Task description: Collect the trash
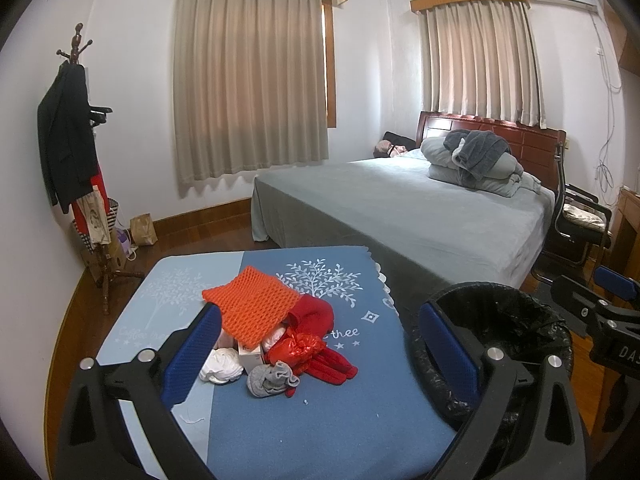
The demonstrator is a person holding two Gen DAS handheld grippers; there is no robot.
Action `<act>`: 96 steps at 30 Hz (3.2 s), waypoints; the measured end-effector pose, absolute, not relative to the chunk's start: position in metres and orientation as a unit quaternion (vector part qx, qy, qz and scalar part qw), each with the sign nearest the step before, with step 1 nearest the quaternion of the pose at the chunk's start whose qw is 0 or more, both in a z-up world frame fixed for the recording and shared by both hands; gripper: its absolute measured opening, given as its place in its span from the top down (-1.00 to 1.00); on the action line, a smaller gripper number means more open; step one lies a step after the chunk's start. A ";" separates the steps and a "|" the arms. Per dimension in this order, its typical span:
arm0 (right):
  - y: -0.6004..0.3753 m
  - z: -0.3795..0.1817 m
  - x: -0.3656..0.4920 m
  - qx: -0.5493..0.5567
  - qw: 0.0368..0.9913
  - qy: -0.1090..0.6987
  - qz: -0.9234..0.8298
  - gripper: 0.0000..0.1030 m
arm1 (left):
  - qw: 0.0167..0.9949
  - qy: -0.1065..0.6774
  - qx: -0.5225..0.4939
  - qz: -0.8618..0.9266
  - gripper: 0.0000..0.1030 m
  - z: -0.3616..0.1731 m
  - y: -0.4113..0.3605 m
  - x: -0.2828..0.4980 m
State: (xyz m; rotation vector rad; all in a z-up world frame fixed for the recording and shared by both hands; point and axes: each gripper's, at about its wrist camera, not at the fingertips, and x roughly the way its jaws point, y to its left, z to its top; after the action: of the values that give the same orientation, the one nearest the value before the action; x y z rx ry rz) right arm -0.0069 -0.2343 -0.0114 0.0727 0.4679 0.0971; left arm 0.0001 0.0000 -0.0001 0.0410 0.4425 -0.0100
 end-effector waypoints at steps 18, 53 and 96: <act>-0.203 -0.038 0.032 0.042 0.967 0.240 0.077 -0.90 | 0.974 0.223 0.012 0.028 -0.88 -0.028 0.040 0.014; -0.032 -0.166 0.163 -0.020 0.902 0.356 0.243 0.31 | 0.942 0.315 -0.001 0.113 -0.87 -0.143 0.168 0.087; -0.131 -0.092 0.120 0.030 0.931 0.281 0.230 0.69 | 0.960 0.276 -0.033 -0.035 0.46 -0.088 0.113 0.086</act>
State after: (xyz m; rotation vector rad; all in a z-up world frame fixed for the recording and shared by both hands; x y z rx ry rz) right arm 0.1202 -0.1309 -0.0922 0.0610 0.5750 0.4706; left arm 0.0862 0.1133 -0.0883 -0.0672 0.5605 -0.0705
